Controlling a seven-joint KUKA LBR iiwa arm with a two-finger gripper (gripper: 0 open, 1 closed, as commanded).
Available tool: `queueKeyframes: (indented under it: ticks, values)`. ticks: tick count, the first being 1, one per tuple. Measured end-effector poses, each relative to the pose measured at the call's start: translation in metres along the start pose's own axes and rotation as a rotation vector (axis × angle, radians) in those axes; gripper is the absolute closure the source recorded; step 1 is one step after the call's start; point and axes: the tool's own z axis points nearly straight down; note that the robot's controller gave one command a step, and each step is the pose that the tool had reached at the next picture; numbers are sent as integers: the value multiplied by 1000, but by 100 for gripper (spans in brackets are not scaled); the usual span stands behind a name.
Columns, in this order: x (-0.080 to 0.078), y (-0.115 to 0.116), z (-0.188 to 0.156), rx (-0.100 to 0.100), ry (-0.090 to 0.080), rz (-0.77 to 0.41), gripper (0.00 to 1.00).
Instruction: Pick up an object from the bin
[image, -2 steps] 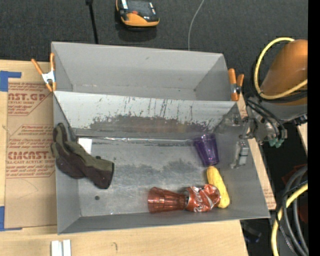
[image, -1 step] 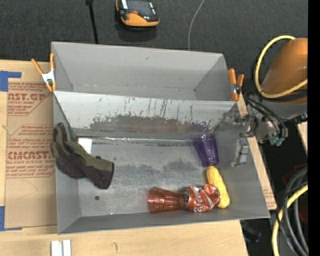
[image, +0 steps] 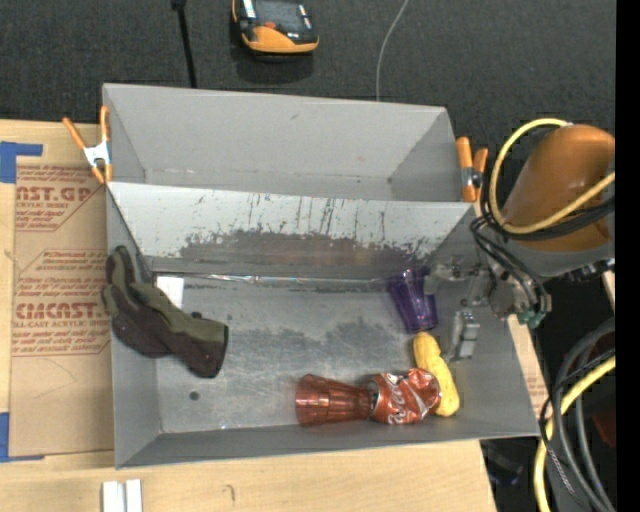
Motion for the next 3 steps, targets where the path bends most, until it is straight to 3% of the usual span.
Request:
queueKeyframes:
  ticks: [1, 2, 3]
  values:
    - [10, 11, 28, -2, 12, -15, 0]
    - [17, 9, 42, 0, -1, -105, 0]
    - [39, 11, 100, -1, 3, -251, 0]
